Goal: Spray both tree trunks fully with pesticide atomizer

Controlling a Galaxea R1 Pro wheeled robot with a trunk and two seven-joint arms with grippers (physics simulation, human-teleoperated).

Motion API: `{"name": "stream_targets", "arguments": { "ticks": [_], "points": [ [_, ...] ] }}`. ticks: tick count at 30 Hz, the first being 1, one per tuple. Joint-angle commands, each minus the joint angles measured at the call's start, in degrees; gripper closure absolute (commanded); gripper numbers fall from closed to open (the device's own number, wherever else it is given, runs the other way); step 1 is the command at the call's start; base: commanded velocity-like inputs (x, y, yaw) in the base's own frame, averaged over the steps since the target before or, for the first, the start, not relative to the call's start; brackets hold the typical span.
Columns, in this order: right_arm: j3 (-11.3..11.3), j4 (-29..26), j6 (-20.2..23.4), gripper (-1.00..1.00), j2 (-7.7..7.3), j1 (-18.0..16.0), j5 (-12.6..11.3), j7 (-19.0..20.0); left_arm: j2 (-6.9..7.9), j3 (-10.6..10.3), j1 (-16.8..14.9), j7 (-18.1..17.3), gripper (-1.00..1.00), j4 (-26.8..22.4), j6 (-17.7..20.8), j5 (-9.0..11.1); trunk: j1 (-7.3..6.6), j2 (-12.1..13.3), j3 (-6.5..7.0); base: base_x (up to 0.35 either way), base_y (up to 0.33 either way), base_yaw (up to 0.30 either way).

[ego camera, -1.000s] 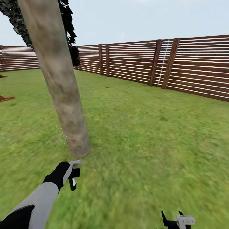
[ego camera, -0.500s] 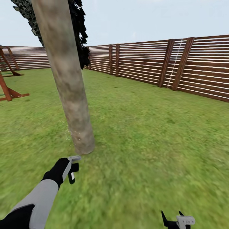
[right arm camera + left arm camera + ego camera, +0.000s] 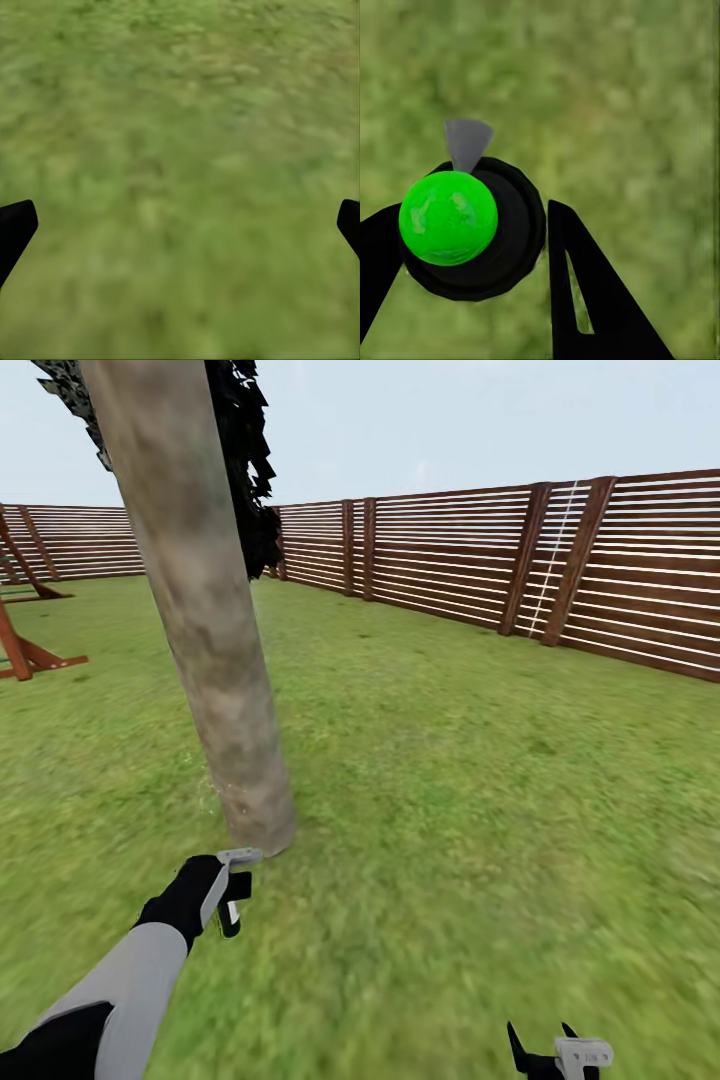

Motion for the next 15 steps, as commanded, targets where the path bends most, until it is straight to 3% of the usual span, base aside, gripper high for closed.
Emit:
{"name": "stream_targets", "arguments": {
  "ticks": [1, 6, 8, 10, 15],
  "points": [
    [0.00, 0.00, 0.00, -1.00, 0.00, 0.00, 0.00, 0.00, -0.31, 0.00, -0.03, 0.02, 1.00, 0.00, 0.06, -0.29, 0.00, 0.00, 0.00, 0.085, 0.000, 0.000],
    [0.00, 0.03, 0.00, -1.00, 0.00, 0.00, 0.00, 0.00, 0.60, -0.16, -0.05, -0.01, 1.00, 0.00, 0.27, -0.77, 0.00, 0.00, 0.00, 0.017, 0.000, -0.005],
    [0.00, -0.02, 0.00, -1.00, 0.00, 0.00, 0.00, 0.00, 3.23, -0.21, -0.04, -0.09, 1.00, 0.16, 0.32, -0.59, 0.00, 0.00, 0.00, 0.063, 0.000, -0.181],
    [0.00, -0.02, 0.00, -1.00, 0.00, 0.00, 0.00, 0.00, 4.12, -0.26, 0.02, -0.14, 1.00, 0.30, 0.32, -0.56, 0.00, 0.00, 0.00, 0.135, 0.000, -0.184],
    [0.00, -0.02, 0.00, -1.00, 0.00, 0.00, 0.00, 0.00, 3.22, -0.08, 0.03, -0.16, 1.00, 0.48, 0.24, -0.50, 0.00, 0.00, 0.00, 0.231, 0.042, -0.025]
  ]
}}
